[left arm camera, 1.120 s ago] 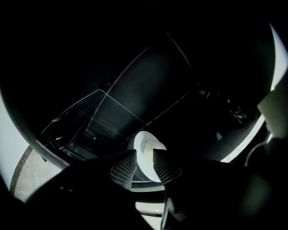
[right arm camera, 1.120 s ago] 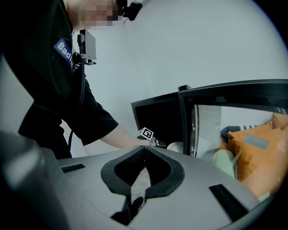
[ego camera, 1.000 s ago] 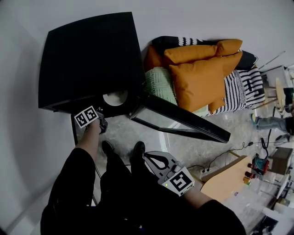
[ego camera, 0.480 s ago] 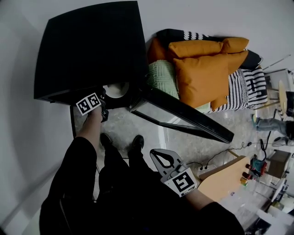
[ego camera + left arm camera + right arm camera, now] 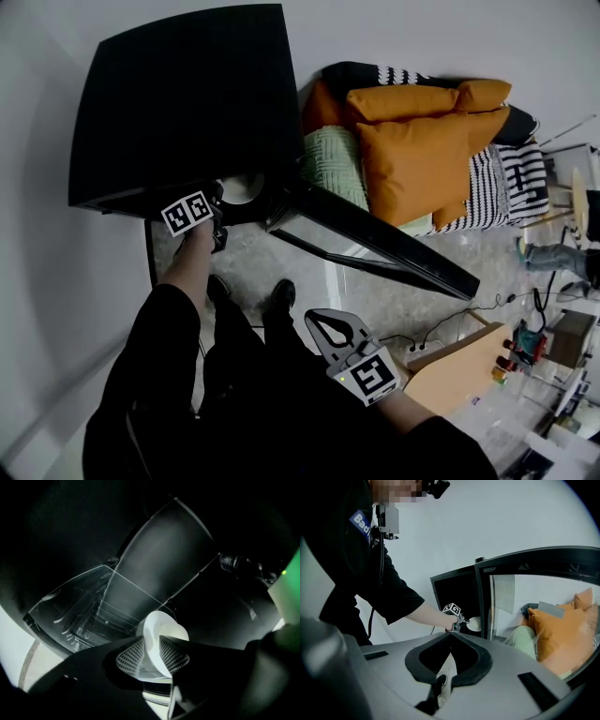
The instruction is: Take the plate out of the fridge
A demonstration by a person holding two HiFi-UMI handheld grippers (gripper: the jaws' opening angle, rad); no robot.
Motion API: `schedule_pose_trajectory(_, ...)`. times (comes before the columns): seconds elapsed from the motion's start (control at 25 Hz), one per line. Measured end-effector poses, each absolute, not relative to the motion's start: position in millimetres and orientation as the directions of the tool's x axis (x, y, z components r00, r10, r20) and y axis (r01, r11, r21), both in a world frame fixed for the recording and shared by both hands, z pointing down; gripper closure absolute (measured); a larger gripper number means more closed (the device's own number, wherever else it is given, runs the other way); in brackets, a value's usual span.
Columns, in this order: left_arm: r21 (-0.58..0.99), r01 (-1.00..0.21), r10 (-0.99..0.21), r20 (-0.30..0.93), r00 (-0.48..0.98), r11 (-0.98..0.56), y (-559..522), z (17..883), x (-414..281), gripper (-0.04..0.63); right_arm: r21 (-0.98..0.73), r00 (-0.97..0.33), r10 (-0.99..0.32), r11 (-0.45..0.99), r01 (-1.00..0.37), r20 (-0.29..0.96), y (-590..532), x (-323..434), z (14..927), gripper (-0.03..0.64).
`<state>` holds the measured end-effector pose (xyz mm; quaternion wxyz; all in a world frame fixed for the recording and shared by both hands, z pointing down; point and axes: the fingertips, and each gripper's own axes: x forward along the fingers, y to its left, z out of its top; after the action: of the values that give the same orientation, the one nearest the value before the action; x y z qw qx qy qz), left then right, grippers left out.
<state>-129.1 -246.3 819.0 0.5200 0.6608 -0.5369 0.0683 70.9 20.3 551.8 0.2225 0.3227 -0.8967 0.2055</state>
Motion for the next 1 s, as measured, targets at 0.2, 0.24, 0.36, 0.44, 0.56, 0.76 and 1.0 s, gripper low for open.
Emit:
schedule_pose_trajectory(0.2,0.626,-0.77,-0.628,0.65,0.428,0.124,-247,820,-130,0.495,-0.244,-0.696,-0.478,0.701,-0.67,0.535,24,73,556,0.607)
schedule_pose_trajectory(0.24,0.626,-0.769,-0.628,0.651,0.427,0.126,-247,820,-130,0.495,-0.246,-0.693,-0.478,0.698,-0.673,0.539,24,74,557,0.607)
schedule_pose_trajectory(0.36,0.627,-0.767,-0.632,0.651,0.42,0.136,-249,820,-130,0.496,-0.244,-0.682,-0.479,0.69,-0.682,0.553,24,78,563,0.608)
schedule_pose_trajectory(0.44,0.627,-0.766,-0.634,0.651,0.417,0.141,-248,820,-130,0.497,-0.237,-0.679,-0.479,0.691,-0.682,0.557,25,79,564,0.607)
schedule_pose_trajectory(0.56,0.636,-0.759,-0.643,0.641,0.42,0.138,-248,819,-130,0.497,-0.234,-0.679,-0.478,0.695,-0.68,0.557,25,79,564,0.607)
schedule_pose_trajectory(0.76,0.684,-0.717,-0.68,0.591,0.434,0.137,-245,815,-130,0.497,-0.238,-0.687,-0.469,0.701,-0.672,0.555,25,77,565,0.607)
schedule_pose_trajectory(1.0,0.694,-0.707,-0.687,0.58,0.439,0.134,-240,814,-134,0.551,-0.243,-0.689,-0.454,0.706,-0.665,0.566,26,75,567,0.607)
